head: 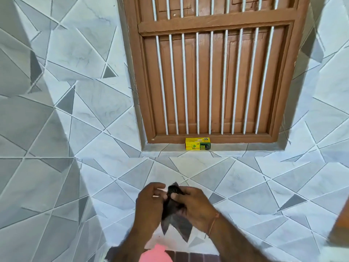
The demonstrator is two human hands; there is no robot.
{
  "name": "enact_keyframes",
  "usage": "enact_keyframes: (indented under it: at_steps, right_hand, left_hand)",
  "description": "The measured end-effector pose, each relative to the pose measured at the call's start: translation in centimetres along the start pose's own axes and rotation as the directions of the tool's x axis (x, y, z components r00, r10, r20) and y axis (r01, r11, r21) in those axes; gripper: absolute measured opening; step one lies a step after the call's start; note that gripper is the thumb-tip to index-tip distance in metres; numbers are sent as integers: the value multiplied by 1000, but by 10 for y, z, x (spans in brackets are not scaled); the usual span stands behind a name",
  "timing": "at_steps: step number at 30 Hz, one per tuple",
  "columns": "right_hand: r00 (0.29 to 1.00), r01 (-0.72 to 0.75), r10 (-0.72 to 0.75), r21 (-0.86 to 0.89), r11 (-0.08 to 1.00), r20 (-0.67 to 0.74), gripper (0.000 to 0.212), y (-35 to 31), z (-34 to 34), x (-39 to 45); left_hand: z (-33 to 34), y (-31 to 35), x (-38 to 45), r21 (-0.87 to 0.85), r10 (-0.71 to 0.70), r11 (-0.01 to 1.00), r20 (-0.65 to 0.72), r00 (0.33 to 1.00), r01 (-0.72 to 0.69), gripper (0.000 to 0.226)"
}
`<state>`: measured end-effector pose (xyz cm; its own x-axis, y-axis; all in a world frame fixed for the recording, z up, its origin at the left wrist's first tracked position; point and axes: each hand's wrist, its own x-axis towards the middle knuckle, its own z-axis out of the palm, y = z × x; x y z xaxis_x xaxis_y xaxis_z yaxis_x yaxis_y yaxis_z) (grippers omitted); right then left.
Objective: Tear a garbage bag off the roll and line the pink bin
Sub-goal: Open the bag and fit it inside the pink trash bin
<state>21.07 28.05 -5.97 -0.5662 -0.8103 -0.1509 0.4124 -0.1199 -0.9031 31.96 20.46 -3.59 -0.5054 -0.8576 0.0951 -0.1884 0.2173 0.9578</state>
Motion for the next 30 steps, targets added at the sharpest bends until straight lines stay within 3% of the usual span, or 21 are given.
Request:
enact_keyframes:
  at_steps: [3, 5, 8, 11, 14, 15, 17, 18, 20, 22, 24, 25, 27, 30]
  right_hand:
    - [992, 8, -6, 20, 1000, -127, 20, 10, 18, -12]
    - [970, -40, 54, 65, 997, -237, 31, 26, 27, -19]
    - [910, -140, 171, 109, 984, -378, 17, 70, 37, -31]
    - [860, -227, 171, -61, 972, -481, 12, 116, 52, -53]
    - [867, -335, 188, -258, 906, -462, 13, 142, 63, -75]
    - [874, -334, 99, -441, 833, -475, 10, 143, 67, -82]
    - [837, -213, -321, -803, 556, -443, 7, 137, 73, -86]
    - [773, -79, -540, -896, 437, -332, 10, 131, 79, -89]
    - [683, 143, -723, -952, 271, -103, 19, 113, 100, -96]
    - [800, 236, -601, -916, 325, -7, 41, 98, 124, -99]
    - [928, 159, -372, -860, 484, -38, 47, 89, 140, -95]
    - [943, 132, -325, -829, 544, -63, 36, 89, 141, -89]
    - [916, 132, -377, -785, 605, -136, 13, 84, 143, -80]
    - [906, 133, -376, -712, 689, -195, 14, 81, 129, -72]
  left_hand:
    - [-25, -13, 4, -56, -60, 997, -103, 993, 54, 36]
    - [-50, -24, 6, -217, -182, 966, -193, 964, 139, 37]
    - [-89, -38, 7, -495, -406, 827, -197, 892, 267, 32]
    - [-120, -51, 6, -507, -448, 801, -154, 881, 318, 29]
    - [-134, -58, -1, -485, -472, 800, -147, 869, 353, 31]
    - [-137, -58, -4, -488, -470, 797, -132, 873, 356, 33]
    - [-141, -54, -11, -458, -424, 824, -105, 899, 335, 34]
    - [-142, -54, -13, -439, -391, 841, -94, 915, 314, 34]
    - [-142, -52, -16, -408, -330, 872, -85, 940, 270, 36]
    - [-141, -45, -20, -381, -300, 887, -50, 952, 260, 36]
    - [-138, -35, -26, -359, -281, 897, -15, 960, 257, 36]
    - [-136, -31, -29, -350, -267, 903, -2, 964, 250, 34]
    - [-132, -26, -29, -356, -239, 906, 19, 971, 230, 27]
    - [-130, -28, -27, -408, -209, 887, 60, 976, 215, 16]
